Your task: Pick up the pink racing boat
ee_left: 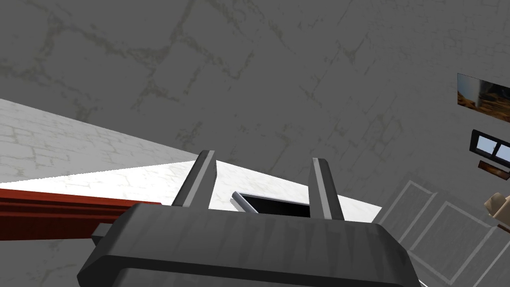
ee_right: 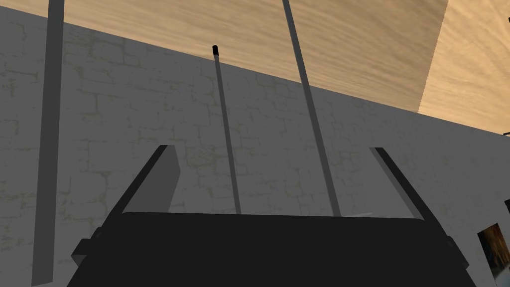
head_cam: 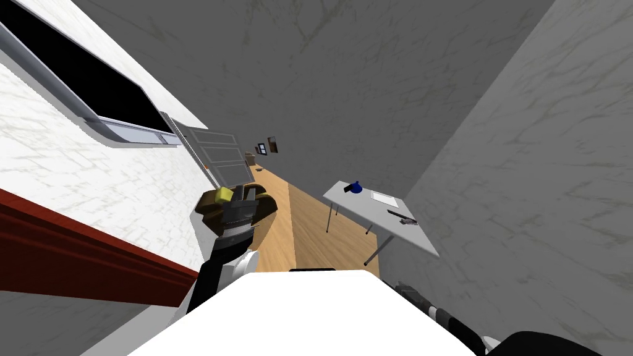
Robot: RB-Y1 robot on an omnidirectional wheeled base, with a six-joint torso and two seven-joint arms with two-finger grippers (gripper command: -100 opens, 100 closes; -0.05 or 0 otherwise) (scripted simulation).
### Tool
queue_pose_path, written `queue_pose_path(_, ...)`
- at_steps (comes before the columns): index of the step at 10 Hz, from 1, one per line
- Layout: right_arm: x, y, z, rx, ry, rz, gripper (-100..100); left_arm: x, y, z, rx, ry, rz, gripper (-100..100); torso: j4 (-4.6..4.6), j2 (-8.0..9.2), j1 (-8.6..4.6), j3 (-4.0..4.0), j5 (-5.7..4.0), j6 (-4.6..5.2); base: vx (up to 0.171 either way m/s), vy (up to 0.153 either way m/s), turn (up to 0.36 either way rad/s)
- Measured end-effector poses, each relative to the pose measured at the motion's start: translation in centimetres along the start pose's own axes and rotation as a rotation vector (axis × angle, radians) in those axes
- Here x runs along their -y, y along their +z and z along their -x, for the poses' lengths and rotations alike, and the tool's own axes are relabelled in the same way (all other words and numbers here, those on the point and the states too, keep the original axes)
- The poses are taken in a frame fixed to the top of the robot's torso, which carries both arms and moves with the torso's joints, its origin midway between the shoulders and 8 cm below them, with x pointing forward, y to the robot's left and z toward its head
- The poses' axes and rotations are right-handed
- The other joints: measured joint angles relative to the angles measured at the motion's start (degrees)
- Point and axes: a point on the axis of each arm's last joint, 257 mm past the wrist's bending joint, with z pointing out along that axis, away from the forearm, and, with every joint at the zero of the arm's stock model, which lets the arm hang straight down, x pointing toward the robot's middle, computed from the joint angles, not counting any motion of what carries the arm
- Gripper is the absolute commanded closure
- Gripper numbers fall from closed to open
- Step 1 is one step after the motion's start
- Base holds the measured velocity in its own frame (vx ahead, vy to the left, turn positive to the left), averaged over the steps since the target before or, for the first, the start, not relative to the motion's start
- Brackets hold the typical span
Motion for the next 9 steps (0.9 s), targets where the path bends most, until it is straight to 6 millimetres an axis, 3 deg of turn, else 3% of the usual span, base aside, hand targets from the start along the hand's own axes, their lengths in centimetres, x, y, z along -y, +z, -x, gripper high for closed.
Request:
queue_pose_path(5, 0.0, 0.0, 0.0, 0.000, 0.000, 0.000, -100, 0.0, 0.0, 0.0, 0.000, 0.000, 0.000, 0, 0.01, 0.05, -0.06, 0.03, -0.01, 0.01, 0.005, 0.019, 0.003)
queue_pose_path(9, 3.9, -3.2, -3.5, -0.100, -0.074, -0.083, -100, 0.0, 0.0, 0.0, 0.000, 0.000, 0.000, 0, 0.02, 0.10, 0.60, 0.06, 0.15, 0.03, 0.012, 0.170, -0.073)
